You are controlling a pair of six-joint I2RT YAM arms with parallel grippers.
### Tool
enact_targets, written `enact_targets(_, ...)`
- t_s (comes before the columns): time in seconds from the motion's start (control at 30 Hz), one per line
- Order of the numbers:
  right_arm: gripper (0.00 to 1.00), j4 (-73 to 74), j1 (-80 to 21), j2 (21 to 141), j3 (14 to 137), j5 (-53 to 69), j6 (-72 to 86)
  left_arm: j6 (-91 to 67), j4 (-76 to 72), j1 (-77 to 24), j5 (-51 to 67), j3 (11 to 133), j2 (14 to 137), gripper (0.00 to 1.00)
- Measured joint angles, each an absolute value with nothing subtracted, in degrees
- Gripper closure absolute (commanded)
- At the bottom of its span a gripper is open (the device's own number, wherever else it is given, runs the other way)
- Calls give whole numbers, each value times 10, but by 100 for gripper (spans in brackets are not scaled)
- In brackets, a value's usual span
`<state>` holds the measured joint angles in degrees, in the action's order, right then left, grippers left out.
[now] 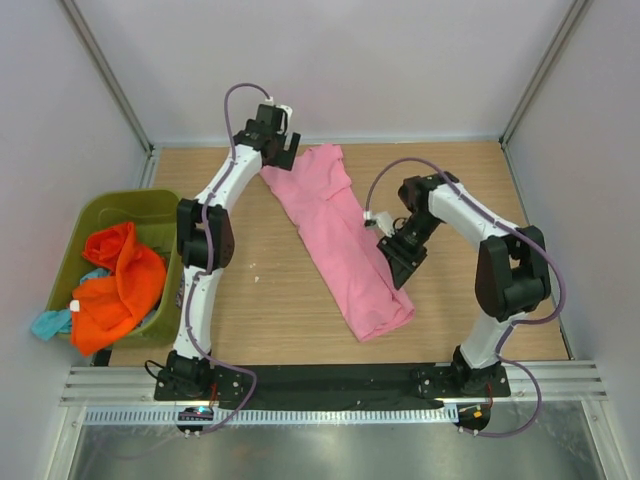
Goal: Fold and stack the t-shirts
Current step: Fold the tshirt
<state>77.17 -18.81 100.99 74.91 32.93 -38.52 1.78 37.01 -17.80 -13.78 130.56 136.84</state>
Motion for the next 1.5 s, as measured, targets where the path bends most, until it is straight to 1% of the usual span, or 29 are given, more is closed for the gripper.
enact_targets(0.23, 56, 750, -128, 1028, 905, 281, -361, -23, 382, -177, -87, 1302, 1378, 0)
enact_targets(0.37, 56, 704, -127, 1072, 943, 278, -332, -50, 382, -177, -63, 1302, 1396, 1)
enact_targets(0.6, 56, 654, -136, 1150, 920, 272, -310, -91, 382, -174, -28, 1302, 1428, 3)
enact_targets(0.83, 56, 628, -141, 1179, 920, 271, -306, -116, 380, -168, 3, 1307, 1450, 4)
enact_targets(1.1, 57, 619, -158, 1230, 916, 260, -300, -134, 367, -165, 18, 1333, 1473, 7)
enact_targets(1.27, 57, 622, -164, 1225, 900, 259, -285, -136, 360, -161, 23, 1359, 1490, 7)
enact_targets(1.5, 57, 633, -197, 1205, 845, 281, -255, -130, 345, -155, 34, 1419, 1531, 7)
